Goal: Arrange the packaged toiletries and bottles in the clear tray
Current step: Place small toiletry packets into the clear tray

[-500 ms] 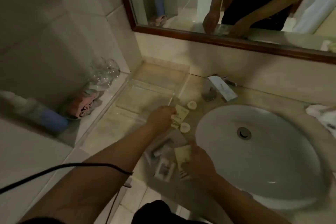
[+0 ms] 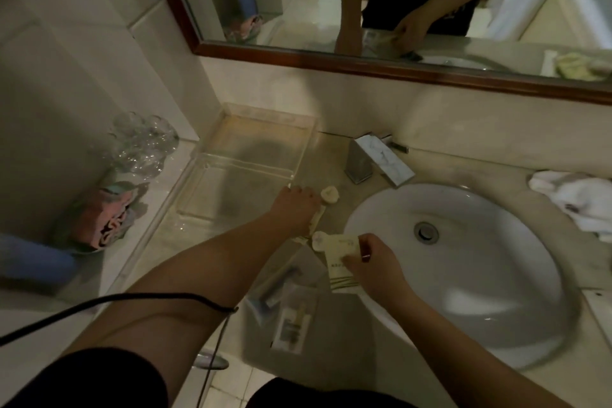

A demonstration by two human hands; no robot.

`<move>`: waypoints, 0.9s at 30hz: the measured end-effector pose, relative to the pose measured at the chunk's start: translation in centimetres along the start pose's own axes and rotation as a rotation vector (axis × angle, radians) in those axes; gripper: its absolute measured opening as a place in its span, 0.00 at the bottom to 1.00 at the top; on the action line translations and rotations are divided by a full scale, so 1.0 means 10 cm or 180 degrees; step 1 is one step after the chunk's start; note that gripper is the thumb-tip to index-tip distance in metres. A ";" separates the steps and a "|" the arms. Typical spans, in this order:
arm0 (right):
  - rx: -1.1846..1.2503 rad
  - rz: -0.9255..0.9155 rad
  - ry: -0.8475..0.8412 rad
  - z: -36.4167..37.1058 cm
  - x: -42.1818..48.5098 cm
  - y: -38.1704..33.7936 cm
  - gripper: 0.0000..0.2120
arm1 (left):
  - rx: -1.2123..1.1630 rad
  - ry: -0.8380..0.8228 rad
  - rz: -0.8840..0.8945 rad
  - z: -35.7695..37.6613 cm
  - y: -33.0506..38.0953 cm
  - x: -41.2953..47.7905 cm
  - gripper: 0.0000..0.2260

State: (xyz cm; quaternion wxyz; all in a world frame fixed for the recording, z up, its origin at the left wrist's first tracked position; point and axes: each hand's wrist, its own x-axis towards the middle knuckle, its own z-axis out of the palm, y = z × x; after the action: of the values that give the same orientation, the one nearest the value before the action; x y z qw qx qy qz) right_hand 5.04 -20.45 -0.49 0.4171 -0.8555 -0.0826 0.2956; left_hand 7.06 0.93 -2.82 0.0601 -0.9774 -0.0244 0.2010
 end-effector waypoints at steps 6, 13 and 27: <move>0.0202 0.0071 0.0126 0.06 0.01 -0.19 0.06 | -0.0116 0.0187 0.0170 0.09 -0.09 0.09 0.28; 0.0569 -0.0106 0.0106 0.23 0.06 -0.46 0.05 | -0.1773 0.0578 -0.0066 -0.17 -0.30 -0.12 0.11; 0.0039 -0.0091 -0.0332 0.93 0.62 -1.31 0.08 | -0.3644 0.0807 -0.1619 0.28 -2.02 -1.12 0.08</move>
State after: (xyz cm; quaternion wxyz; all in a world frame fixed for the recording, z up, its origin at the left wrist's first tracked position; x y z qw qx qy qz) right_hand 6.07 -3.51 2.31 0.4217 -0.8350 -0.1146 0.3344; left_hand -4.81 20.45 1.61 -0.4233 -0.8347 -0.3517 0.0184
